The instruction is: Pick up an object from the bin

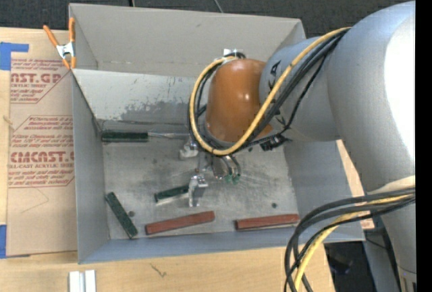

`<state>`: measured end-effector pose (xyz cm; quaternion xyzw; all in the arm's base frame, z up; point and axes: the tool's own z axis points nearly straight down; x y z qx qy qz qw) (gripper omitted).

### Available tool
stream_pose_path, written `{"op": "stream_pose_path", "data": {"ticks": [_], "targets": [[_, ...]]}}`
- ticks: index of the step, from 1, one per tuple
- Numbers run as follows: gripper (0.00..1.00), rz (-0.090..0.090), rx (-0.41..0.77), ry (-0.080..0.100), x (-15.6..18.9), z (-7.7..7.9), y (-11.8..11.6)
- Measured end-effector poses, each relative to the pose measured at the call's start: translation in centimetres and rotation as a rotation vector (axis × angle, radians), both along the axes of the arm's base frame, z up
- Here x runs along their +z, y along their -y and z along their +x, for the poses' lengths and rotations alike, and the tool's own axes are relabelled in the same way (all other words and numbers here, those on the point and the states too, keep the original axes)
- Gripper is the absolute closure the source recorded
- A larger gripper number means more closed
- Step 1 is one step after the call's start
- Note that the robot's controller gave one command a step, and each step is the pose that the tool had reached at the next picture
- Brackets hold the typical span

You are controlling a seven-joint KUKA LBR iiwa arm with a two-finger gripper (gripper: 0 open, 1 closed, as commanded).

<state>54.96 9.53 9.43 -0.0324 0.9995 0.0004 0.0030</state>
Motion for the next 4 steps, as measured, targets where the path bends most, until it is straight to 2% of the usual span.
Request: {"op": "stream_pose_path", "data": {"ticks": [1, 2, 3, 4], "targets": [[0.0, -0.001, 0.048, -0.005, -0.6, -0.3, -0.8], [0.0, 0.001, -0.03, -0.003, 2.2, -1.1, -1.9], [0.0, 0.001, 0.014, 0.005, -2.3, -1.3, -2.4], [1.0, 0.005, -0.081, 0.008, -1.8, -2.3, -1.9]]}}
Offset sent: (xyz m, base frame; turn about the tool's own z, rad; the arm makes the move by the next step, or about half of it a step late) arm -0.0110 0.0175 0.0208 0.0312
